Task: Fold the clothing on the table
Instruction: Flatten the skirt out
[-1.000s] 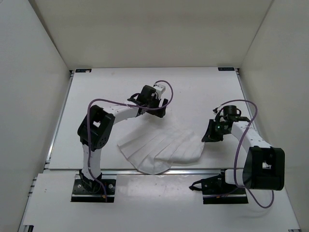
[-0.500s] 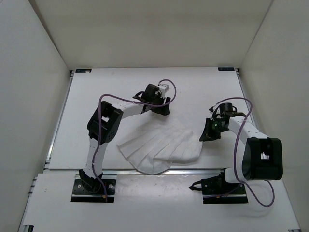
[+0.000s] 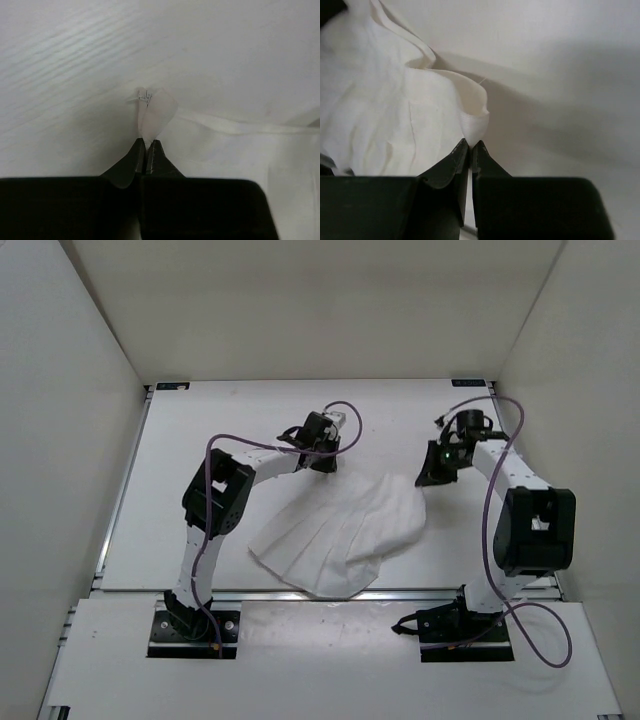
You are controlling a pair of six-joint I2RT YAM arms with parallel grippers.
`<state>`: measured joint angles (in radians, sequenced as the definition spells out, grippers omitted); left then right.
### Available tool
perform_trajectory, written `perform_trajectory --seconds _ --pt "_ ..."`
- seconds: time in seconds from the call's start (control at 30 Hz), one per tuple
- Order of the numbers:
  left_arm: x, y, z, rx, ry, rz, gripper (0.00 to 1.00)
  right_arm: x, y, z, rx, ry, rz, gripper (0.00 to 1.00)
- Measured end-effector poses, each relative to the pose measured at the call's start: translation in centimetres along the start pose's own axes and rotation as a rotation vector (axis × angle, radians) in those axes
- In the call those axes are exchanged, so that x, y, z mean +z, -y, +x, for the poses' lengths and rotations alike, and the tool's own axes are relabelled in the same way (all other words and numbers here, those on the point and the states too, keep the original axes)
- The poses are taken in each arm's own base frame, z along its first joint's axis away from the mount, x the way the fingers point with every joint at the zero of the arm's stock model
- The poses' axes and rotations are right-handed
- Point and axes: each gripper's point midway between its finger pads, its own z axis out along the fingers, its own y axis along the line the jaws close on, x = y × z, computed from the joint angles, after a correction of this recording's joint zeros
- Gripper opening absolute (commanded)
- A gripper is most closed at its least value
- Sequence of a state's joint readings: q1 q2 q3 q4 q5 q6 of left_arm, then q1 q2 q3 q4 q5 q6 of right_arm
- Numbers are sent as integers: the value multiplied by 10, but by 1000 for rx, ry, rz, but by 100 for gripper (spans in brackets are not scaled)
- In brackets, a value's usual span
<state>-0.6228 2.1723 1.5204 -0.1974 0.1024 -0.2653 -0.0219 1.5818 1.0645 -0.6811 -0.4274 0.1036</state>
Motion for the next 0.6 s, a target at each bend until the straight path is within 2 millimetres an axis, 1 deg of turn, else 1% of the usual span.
perform_trajectory --seconds 0.07,0.13,0.17,0.2,0.23,0.27,0.3,0.33,0.37,0.4,0.43,0.47,0.5,0.53,0.57,0.6 --pt "-7 -18 -10 -18 7 -51 0 -6 -6 -43 -25 64 -13 0" --pt "-19 -37 -37 -27 46 -108 0 -18 -15 -99 -66 168 -41 0" --pt "-28 -46 -57 -30 76 -132 0 -28 -21 -123 -82 208 -51 0" --pt "-38 -51 -81 -33 120 -144 0 -39 -28 -150 -101 254 -65 0" --pt "-54 -56 -116 -37 188 -151 0 -55 -40 -185 -139 328 -88 0" --pt "-70 -58 -148 -38 261 -154 0 -72 -53 -215 -179 403 -107 0" --pt "-94 -60 -183 -36 348 -154 0 -94 -67 -241 -218 477 -124 0" --pt "-121 -60 -211 -34 427 -153 0 -115 -80 -261 -257 547 -144 0" --pt "-151 -57 -238 -28 507 -149 0 -139 -96 -276 -299 621 -165 0" --pt "-189 -51 -263 -16 594 -144 0 -158 -108 -283 -329 671 -184 1" --pt "-226 -44 -281 -1 673 -141 0 -179 -122 -284 -361 721 -210 0" --pt "-261 -34 -293 16 737 -132 0 -194 -131 -281 -384 748 -229 0" --pt "-296 -20 -300 39 799 -121 0 -208 -140 -275 -412 781 -246 0" --pt "-327 -5 -301 62 855 -107 0 -217 -147 -265 -427 793 -259 0" --pt "-354 9 -295 84 895 -97 0 -225 -153 -253 -447 807 -268 0" --pt "-375 22 -285 109 924 -87 0 -229 -158 -238 -464 818 -274 0"
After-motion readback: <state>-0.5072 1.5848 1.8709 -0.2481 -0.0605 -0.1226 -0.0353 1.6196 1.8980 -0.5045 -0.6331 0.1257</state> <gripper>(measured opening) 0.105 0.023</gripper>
